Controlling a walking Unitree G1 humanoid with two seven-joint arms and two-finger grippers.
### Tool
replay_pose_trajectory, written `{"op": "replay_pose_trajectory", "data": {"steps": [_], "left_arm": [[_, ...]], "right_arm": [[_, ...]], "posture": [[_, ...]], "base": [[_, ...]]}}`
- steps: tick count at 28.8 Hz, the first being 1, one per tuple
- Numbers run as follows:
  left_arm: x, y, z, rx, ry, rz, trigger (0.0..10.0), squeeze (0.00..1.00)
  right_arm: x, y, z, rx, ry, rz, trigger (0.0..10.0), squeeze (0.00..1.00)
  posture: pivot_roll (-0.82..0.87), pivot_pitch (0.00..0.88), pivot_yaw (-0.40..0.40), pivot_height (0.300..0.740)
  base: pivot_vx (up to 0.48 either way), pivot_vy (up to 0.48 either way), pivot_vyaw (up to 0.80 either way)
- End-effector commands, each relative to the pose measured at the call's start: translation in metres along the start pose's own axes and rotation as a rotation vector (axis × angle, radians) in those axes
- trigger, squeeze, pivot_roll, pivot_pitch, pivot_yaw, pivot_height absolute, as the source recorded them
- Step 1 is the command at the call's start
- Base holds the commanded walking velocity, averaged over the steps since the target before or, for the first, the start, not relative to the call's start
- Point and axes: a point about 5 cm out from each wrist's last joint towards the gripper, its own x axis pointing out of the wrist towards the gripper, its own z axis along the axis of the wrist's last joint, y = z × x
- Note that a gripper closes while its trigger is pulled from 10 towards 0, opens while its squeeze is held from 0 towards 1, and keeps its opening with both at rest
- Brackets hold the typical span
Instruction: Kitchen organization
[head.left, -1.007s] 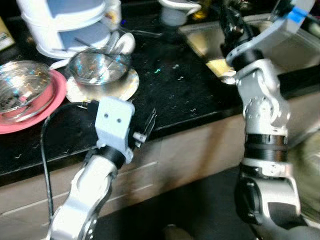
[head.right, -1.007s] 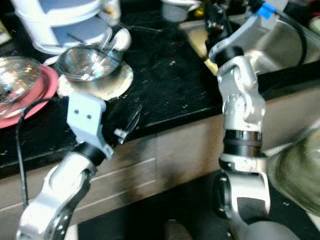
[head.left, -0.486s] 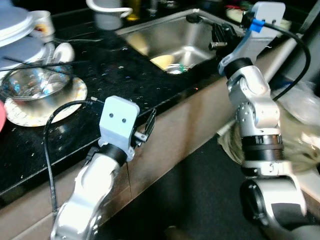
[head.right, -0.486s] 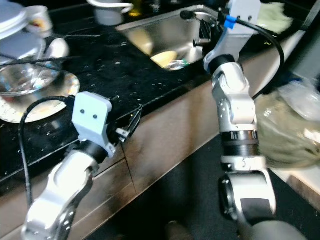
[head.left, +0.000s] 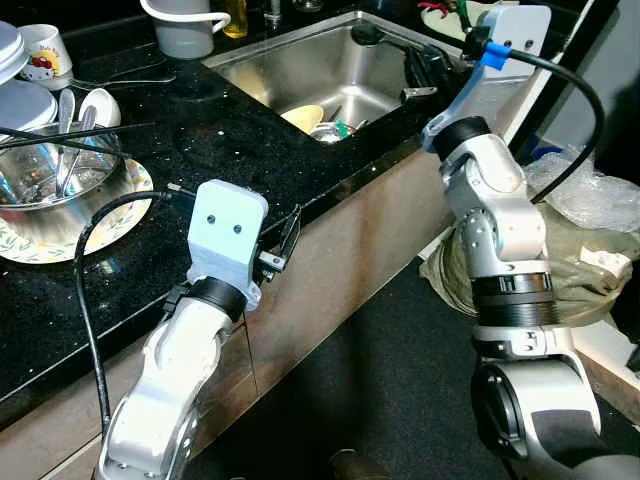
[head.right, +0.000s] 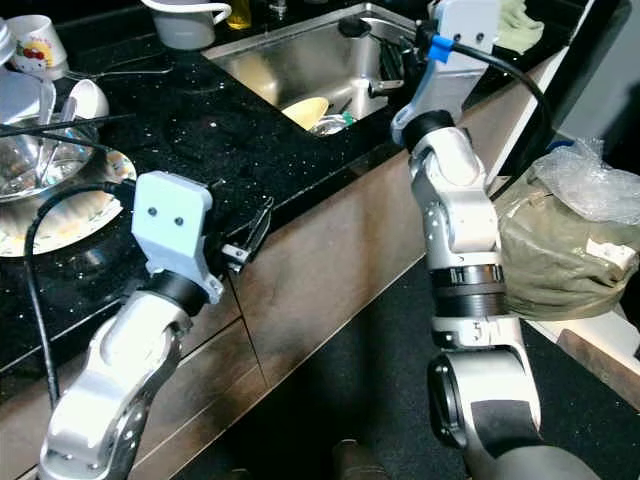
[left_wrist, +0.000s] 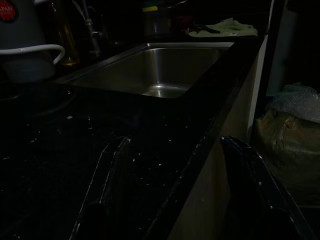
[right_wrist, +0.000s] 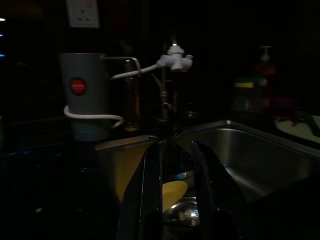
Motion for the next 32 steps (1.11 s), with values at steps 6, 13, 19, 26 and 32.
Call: {"op": "replay_pose_trajectory", "data": {"steps": [6, 13, 19, 26, 32], "left_arm": [[0.002, 0.000, -0.004, -0.012, 0.021, -0.002, 10.0, 0.00], [0.003, 0.000, -0.004, -0.014, 0.017, -0.002, 10.0, 0.00], [0.004, 0.000, -0.004, -0.016, 0.015, -0.002, 10.0, 0.00], [0.004, 0.002, -0.005, -0.038, 0.016, 0.029, 10.0, 0.00], [0.004, 0.009, -0.005, -0.024, 0.024, 0.063, 10.0, 0.00]], "right_arm": [[-0.002, 0.006, 0.002, 0.010, -0.030, 0.032, 10.0, 0.00], [-0.002, 0.006, 0.002, 0.008, -0.028, 0.038, 10.0, 0.00], [-0.003, 0.008, 0.000, 0.006, -0.020, 0.048, 10.0, 0.00], [-0.005, 0.012, -0.005, 0.002, -0.003, 0.066, 10.0, 0.00], [-0.005, 0.011, -0.007, -0.006, 0.003, 0.066, 10.0, 0.00]], "posture": [[0.06, 0.096, -0.061, 0.740], [0.06, 0.096, -0.062, 0.740], [0.06, 0.096, -0.063, 0.740], [0.06, 0.095, -0.063, 0.740], [0.06, 0.093, -0.064, 0.740]], "base": [[0.000, -0.432, 0.00], [0.000, -0.465, 0.00], [0.000, -0.444, 0.00], [0.000, -0.166, 0.00], [0.000, 0.000, 0.00]]}}
